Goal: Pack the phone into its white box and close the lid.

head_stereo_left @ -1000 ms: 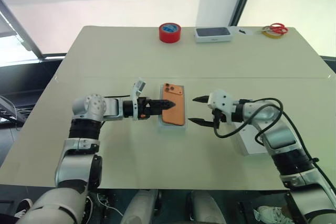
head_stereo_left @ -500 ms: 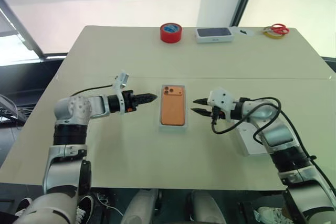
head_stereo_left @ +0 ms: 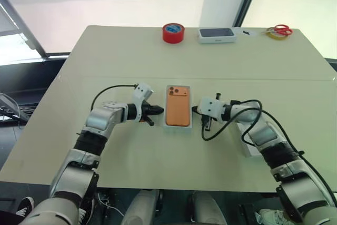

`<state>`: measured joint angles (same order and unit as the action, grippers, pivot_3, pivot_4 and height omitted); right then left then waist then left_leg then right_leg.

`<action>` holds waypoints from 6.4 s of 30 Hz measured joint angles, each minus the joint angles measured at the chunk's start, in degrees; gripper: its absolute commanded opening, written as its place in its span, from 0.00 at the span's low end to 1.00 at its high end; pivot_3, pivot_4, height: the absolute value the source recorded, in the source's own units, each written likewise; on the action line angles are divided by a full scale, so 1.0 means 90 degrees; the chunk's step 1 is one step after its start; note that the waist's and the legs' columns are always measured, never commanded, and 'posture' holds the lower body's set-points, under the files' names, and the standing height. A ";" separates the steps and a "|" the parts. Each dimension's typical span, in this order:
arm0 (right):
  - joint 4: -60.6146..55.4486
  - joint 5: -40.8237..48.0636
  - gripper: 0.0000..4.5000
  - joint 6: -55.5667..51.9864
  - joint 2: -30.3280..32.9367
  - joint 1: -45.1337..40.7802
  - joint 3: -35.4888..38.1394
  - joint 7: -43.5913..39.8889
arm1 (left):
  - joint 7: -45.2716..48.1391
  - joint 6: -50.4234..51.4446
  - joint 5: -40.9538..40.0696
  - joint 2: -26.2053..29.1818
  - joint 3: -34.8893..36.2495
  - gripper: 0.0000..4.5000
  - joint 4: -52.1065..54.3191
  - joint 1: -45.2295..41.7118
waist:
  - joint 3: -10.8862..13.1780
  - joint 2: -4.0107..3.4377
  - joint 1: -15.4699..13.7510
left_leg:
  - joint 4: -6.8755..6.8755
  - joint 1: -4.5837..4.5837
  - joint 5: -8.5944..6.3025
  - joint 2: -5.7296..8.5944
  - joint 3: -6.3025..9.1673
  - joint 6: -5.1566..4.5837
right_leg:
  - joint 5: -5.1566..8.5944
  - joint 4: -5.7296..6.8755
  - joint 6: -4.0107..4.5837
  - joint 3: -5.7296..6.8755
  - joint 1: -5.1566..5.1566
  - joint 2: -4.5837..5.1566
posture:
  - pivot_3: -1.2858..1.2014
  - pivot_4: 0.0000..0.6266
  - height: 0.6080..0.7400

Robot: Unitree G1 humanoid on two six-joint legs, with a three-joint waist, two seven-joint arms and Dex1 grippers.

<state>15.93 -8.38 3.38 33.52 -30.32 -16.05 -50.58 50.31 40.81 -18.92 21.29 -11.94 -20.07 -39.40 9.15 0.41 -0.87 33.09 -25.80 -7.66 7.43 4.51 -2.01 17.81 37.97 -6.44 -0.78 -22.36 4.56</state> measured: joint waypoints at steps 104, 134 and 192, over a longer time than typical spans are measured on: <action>-0.3269 0.3954 0.00 -1.0314 0.1770 0.1016 0.3225 0.2847 | 0.2749 -0.3126 -0.1004 0.0933 0.1040 0.13 0.2234 0.2093 | -0.0008 -0.0033 0.0077 | 0.0027 -0.0064 -0.0016 -0.0007 0.0008 -0.0031 | 0.0016 -0.0054 0.0029 0.0030 -0.0015 0.0013 | 0.52 0.24 1.00; -0.2876 1.3275 0.00 -0.8156 0.1175 0.2070 0.2773 0.5356 | 0.1363 -0.3287 -0.0387 -0.0796 0.0136 0.01 0.1815 0.1795 | 0.0000 -0.0043 0.0183 | 0.0018 -0.0070 -0.0003 -0.0009 -0.0007 -0.0060 | 0.0015 -0.0066 0.0029 0.0017 0.0006 0.0020 | 0.52 0.24 1.00; -0.2367 0.3933 0.01 -0.3240 0.1712 0.2583 0.2634 0.1373 | 0.1519 -0.3749 0.0732 -0.1936 -0.0514 0.00 -0.0983 0.0731 | 0.0002 -0.0053 0.0010 | 0.0105 -0.0078 -0.0038 0.0000 0.0002 -0.0080 | -0.0002 -0.0048 -0.0004 0.0026 0.0006 0.0013 | 0.52 0.24 1.00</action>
<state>-5.37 27.02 -25.77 48.93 -7.08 7.66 -38.22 63.98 7.07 -12.33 3.87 -16.57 -28.92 -32.82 9.17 -0.07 -0.77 34.04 -26.50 -8.00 7.43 4.52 -2.73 17.79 37.53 -6.48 -0.54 -22.31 4.67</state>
